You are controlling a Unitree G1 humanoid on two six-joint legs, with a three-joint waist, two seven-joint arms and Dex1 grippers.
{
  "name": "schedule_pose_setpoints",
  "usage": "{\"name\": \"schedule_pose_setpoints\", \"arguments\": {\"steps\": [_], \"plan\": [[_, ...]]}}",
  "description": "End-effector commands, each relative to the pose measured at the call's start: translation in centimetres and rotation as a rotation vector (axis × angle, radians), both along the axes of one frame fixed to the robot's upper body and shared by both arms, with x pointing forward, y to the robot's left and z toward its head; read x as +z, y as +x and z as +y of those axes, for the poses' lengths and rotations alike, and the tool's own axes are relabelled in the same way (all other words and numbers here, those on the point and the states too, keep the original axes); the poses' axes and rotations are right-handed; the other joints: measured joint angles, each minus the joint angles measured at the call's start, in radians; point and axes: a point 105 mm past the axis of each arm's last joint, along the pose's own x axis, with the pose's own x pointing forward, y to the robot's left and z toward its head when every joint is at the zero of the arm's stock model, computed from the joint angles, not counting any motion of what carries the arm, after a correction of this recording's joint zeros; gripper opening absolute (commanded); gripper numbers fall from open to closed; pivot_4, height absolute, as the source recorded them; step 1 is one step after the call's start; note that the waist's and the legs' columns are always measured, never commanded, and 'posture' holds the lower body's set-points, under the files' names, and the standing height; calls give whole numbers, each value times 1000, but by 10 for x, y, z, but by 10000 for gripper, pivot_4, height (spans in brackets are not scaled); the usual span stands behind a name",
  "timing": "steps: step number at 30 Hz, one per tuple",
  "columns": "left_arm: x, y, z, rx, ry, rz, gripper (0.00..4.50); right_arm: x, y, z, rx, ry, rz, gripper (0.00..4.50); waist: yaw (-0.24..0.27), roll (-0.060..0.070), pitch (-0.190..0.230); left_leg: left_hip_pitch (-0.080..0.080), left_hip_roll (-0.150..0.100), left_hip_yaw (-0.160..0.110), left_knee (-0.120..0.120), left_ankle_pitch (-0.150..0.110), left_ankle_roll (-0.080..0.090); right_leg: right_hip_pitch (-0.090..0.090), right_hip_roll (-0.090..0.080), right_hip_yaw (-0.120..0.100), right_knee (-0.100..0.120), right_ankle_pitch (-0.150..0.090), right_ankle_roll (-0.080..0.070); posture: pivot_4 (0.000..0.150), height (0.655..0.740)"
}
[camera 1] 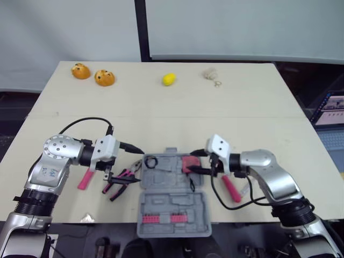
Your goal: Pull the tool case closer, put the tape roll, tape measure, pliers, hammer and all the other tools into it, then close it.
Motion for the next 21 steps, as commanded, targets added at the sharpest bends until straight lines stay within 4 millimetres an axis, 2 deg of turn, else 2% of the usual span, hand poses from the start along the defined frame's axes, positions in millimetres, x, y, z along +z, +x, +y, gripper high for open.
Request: {"name": "schedule_pose_setpoints", "arguments": {"steps": [1,21], "plan": [[12,0,-3,-23,-10,-39,45000,5,7,1,-31,62,-52,26561,0,0,0,1,0,0,-1,0,0,0,0,1,0,0,0,1500,7400],[18,5,-4,-31,4,-65,45000,-57,9,-9,-95,-92,10,26561,1,0,0,8,2,-1,-6,0,-1,2,0,7,1,0,0,1500,7400]]}}
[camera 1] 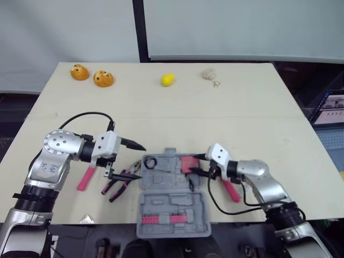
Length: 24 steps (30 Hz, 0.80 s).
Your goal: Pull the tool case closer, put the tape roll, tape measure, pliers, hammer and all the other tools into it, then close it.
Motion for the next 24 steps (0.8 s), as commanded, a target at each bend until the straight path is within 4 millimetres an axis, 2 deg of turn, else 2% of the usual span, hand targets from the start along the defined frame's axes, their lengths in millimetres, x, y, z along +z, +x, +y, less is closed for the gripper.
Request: {"name": "schedule_pose_setpoints", "arguments": {"steps": [1,3,9,12,14,21,23,24], "plan": [[8,2,-1,-14,-1,-35,45000,-20,-2,-4,-39,-39,60,26561,-1,0,0,0,0,0,0,0,0,0,0,0,0,0,0,1500,7400],[8,2,-1,-14,-1,-37,45000,-25,-3,-5,-55,-43,93,26561,-1,-1,0,1,0,0,0,0,0,1,0,0,0,0,0,1500,7400],[9,4,-1,-16,0,-46,45000,-61,-14,-15,-149,-107,322,26561,1,-4,-5,2,0,0,0,0,0,2,0,0,0,0,0,1500,7400],[10,5,-1,-16,-1,-50,45000,-73,-16,-20,-182,-167,346,26561,1,-6,-10,2,0,0,0,0,0,2,0,0,0,0,0,1500,7400],[10,5,-1,-16,-1,-54,45000,-74,-15,-19,-185,-171,326,26561,2,-9,-14,3,1,0,0,0,0,3,0,0,0,0,0,1500,7400],[9,6,-1,-1,-15,-42,45000,-51,-15,0,-144,-29,275,26561,2,-12,-19,3,0,0,-2,0,0,3,0,0,0,-1,-1,1500,7400],[8,6,-1,22,-42,-13,45000,-34,-10,6,-143,47,204,26561,2,-12,-19,3,1,-1,-3,0,-1,3,0,-1,0,-2,-2,1500,7400],[7,6,0,39,-57,-3,45000,-19,-4,7,-155,92,128,26561,2,-11,-18,3,1,-1,-3,0,-1,2,0,-1,0,-2,-2,1500,7400]]}}
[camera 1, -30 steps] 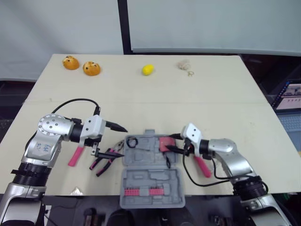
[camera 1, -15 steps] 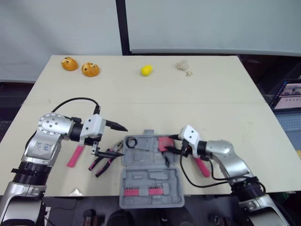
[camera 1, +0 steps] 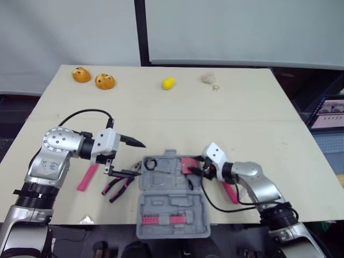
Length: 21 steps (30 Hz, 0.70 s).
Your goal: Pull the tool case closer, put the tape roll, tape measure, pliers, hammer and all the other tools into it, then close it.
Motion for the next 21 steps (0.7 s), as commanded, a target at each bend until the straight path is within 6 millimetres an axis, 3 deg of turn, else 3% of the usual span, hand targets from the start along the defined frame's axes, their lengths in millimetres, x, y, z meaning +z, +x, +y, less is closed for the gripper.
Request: {"name": "schedule_pose_setpoints", "arguments": {"steps": [1,5,11,13,15,17,21], "plan": [[2,0,0,41,-61,8,45000,15,3,3,-45,86,-102,26561,-2,2,1,0,0,0,0,0,0,0,0,0,0,0,0,1500,7400],[-1,1,4,146,-142,24,45000,55,10,-3,-92,162,-216,26561,-6,12,8,-2,0,1,0,0,0,-2,0,1,1,0,0,1500,7400],[-8,-8,24,378,-282,67,45000,90,-18,-23,-42,186,-209,26561,0,13,9,-3,0,0,0,0,0,-3,-1,1,0,0,1,1500,7400],[-13,-16,42,476,-322,127,45000,92,-32,-45,-66,160,-161,28849,1,12,9,-3,0,-1,0,0,0,-3,-1,1,0,0,1,1500,7400],[-18,-25,64,589,-353,165,45000,92,-51,-71,-83,117,-107,34341,3,12,9,-3,0,-2,-1,0,0,-2,-2,1,-1,0,1,1500,7400],[-26,-36,92,712,-345,178,45000,89,-72,-101,-107,51,-54,42826,4,11,10,-3,0,-2,-1,-1,1,-2,-2,1,-2,0,1,1500,7400],[-44,-66,154,953,-281,214,45000,86,-107,-165,-223,-64,46,44458,2,8,11,-2,-1,-3,-3,-1,1,0,-2,0,-5,0,2,1500,7400]]}}
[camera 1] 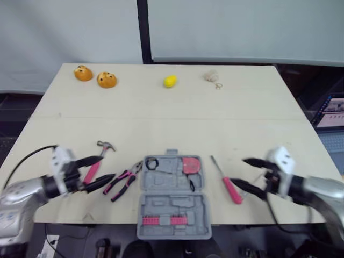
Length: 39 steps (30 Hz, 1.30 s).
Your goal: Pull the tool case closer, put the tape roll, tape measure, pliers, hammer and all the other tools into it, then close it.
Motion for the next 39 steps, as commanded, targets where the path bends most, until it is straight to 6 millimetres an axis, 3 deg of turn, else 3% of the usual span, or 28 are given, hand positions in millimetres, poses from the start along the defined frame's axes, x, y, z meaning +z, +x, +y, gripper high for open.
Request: {"name": "schedule_pose_setpoints", "arguments": {"steps": [1,4,7,10,14,19,21,24,29,36,39], "plan": [[5,-20,53,180,64,10,45000,20,-23,-42,-47,-61,-2,44458,-3,-2,1,0,0,0,0,0,0,0,0,0,0,0,0,1500,7400],[2,-41,104,358,151,33,45000,23,-45,-91,-170,-140,39,44458,-4,-7,2,1,0,0,-2,-1,1,1,0,0,-5,-1,-1,1500,7400],[3,-54,130,420,184,44,45000,29,-53,-112,-234,-163,36,44458,-4,-9,2,1,-1,0,-8,-1,2,2,-1,-1,-12,-7,-16,1500,7400],[4,-59,139,407,219,58,45000,35,-56,-124,-270,-182,17,44458,-4,-10,1,2,-2,1,-11,-1,3,3,-3,-1,-16,-7,-15,1500,7400],[3,-59,125,304,261,67,45000,45,-53,-121,-251,-172,-11,44458,-4,-10,1,1,-2,1,-14,-2,2,3,-3,-1,-18,-6,-14,1500,7400],[0,-54,80,107,285,56,45000,56,-47,-80,-99,-119,-27,44458,-3,-6,2,1,-1,0,-16,-3,0,3,-3,-2,-18,-4,-10,1500,7400],[0,-46,58,58,258,37,45000,62,-45,-54,-10,-84,-36,44458,-3,-5,3,1,-1,0,-16,-3,0,3,-3,-2,-18,2,0,1500,7400],[-5,-37,18,-48,207,37,45000,76,-43,-5,157,-16,-66,44458,-5,-3,3,1,-1,0,-15,-3,0,3,-2,-2,-18,3,1,1500,7400],[-24,-19,-22,-104,200,43,45000,90,-50,58,381,59,-99,44458,-2,-3,3,1,-2,-1,-14,-2,1,5,-1,-1,-18,4,2,1500,7400],[-45,4,-61,-98,189,52,45000,88,-48,93,508,73,-116,44458,1,-4,2,-1,-2,-1,-12,-1,3,5,-1,-1,-19,5,3,1500,7400],[-53,13,-67,-67,194,53,45000,84,-47,100,541,68,-117,44458,1,-4,2,-1,-2,-1,-11,-1,3,5,-2,-1,-20,5,4,1500,7400]]}}
